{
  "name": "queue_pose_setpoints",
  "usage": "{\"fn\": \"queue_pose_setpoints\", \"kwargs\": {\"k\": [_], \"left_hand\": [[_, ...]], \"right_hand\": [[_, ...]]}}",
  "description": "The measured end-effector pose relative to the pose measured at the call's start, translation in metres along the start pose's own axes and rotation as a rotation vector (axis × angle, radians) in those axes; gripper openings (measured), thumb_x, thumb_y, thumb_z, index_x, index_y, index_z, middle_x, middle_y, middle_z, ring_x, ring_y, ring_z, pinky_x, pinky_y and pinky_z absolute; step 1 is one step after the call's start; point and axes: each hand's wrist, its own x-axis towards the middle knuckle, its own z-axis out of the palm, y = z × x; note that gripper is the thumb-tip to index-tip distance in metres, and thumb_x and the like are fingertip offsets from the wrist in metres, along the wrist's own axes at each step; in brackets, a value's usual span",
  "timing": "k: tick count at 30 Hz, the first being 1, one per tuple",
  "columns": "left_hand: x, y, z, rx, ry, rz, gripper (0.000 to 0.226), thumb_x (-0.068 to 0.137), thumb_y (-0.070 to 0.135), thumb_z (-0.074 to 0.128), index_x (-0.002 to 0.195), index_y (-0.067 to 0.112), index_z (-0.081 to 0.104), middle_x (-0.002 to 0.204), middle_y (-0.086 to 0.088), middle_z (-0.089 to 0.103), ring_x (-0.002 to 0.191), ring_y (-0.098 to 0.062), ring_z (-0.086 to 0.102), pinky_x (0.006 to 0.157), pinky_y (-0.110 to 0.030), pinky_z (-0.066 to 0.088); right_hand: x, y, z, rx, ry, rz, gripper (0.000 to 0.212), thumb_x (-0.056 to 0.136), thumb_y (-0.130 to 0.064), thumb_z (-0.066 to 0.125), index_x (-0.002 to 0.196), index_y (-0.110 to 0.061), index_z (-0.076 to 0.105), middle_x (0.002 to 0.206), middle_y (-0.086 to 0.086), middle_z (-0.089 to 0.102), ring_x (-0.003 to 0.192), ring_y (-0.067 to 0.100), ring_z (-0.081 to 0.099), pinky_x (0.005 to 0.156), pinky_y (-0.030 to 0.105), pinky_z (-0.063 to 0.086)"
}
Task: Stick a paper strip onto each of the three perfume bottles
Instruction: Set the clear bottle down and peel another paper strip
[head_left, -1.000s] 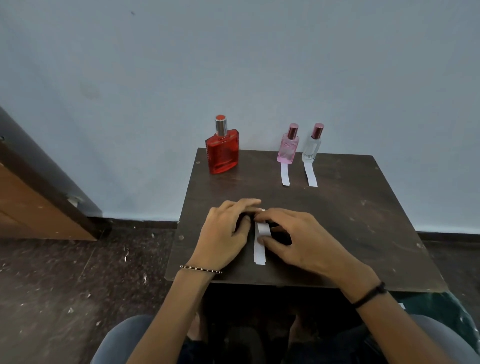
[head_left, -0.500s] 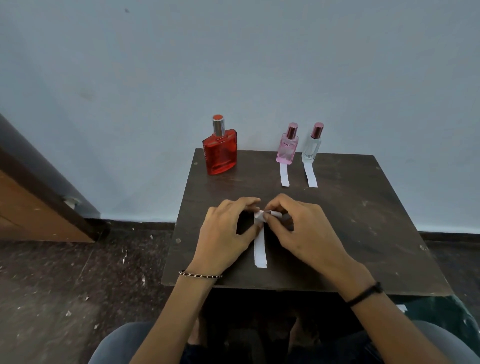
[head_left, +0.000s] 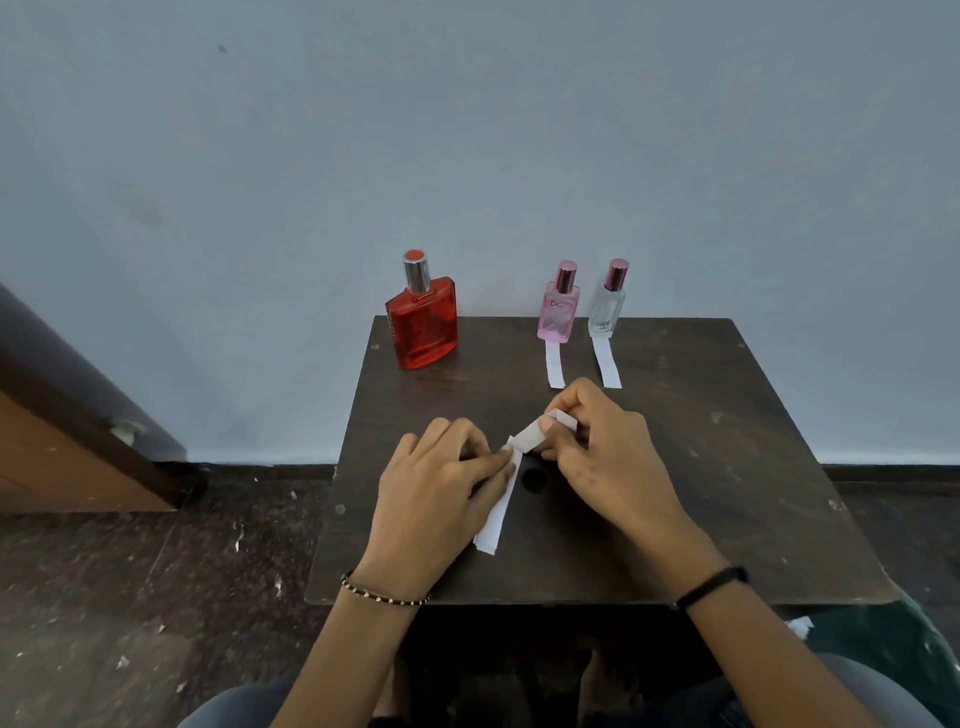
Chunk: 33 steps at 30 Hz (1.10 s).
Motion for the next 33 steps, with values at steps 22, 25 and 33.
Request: {"fn": "queue_pose_setpoints", "kwargs": {"k": [22, 25, 33], "left_hand": [[0.009, 0.011, -0.004, -0.114, 0.097, -0.203, 0.016, 0.091, 0.032, 0.065, 0.103, 0.025, 0.074, 0.09, 0.012, 0.064, 0.083, -0.007, 0.058, 0.063, -0.022, 0.049], [0.016, 0.014, -0.014, -0.57, 0.089, -0.478, 0.017, 0.094, 0.035, 0.062, 0.102, 0.025, 0.074, 0.088, 0.012, 0.072, 0.08, -0.007, 0.068, 0.067, -0.015, 0.053], [0.028, 0.01, -0.022, -1.361, 0.08, -0.966, 0.014, 0.09, 0.016, 0.07, 0.092, 0.004, 0.077, 0.081, -0.008, 0.079, 0.073, -0.019, 0.076, 0.06, -0.025, 0.06]], "right_hand": [[0.001, -0.015, -0.002, 0.451, 0.106, 0.137, 0.013, 0.091, -0.033, 0.063, 0.102, -0.026, 0.063, 0.101, -0.01, 0.073, 0.087, 0.005, 0.073, 0.084, 0.037, 0.061], [0.0, -0.02, 0.001, 0.377, 0.072, 0.048, 0.009, 0.088, -0.038, 0.066, 0.096, -0.034, 0.064, 0.104, -0.016, 0.07, 0.09, 0.003, 0.07, 0.083, 0.037, 0.061], [-0.009, -0.035, 0.014, 0.279, -0.102, -0.12, 0.012, 0.088, -0.031, 0.069, 0.1, -0.034, 0.068, 0.103, -0.017, 0.07, 0.102, 0.001, 0.065, 0.091, 0.03, 0.056]]}}
